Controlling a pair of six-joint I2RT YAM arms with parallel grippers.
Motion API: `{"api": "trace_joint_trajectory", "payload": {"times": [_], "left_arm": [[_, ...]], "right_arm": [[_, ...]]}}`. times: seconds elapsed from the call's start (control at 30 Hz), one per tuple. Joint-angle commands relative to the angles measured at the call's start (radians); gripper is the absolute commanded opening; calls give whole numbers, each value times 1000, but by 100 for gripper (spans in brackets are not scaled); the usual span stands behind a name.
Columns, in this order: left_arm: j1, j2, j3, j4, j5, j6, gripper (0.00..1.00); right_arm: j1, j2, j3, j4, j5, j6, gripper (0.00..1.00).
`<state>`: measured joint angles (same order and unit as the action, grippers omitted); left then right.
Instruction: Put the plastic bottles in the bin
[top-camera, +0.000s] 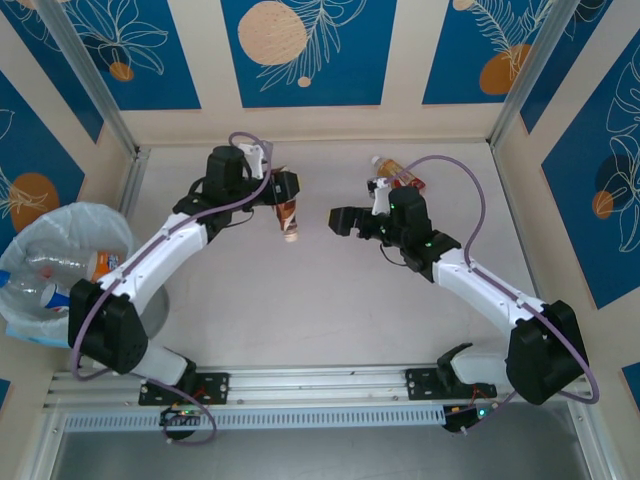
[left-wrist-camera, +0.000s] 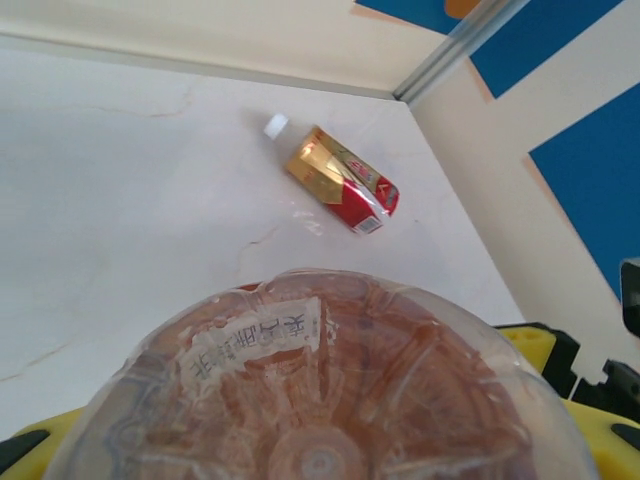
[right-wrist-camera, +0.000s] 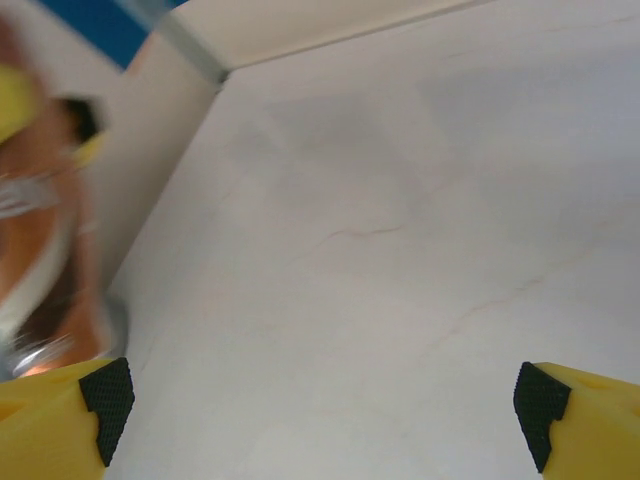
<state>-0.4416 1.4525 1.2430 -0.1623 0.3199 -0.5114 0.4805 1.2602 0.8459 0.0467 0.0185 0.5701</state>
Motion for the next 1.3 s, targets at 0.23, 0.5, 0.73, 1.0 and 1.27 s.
{"api": "trace_joint_trajectory", "payload": {"times": [0.23, 0.5, 0.73, 1.0, 1.27], "left_arm": [[-1, -237, 6, -231, -238, 83, 43], [-2, -379, 75, -430, -396, 148, 42], [0, -468, 183, -557, -501, 215, 42], [2, -522, 239, -680, -901, 302, 42], [3, -589, 257, -666, -1083, 381, 41]], "right_arm": [[-40, 45, -17, -74, 276, 227, 100], [-42, 142, 60, -96, 238, 252, 99], [-36, 209, 101, -90, 201, 274, 100], [-39, 223, 107, -96, 201, 269, 99], [-40, 234, 114, -113, 195, 258, 100]]}}
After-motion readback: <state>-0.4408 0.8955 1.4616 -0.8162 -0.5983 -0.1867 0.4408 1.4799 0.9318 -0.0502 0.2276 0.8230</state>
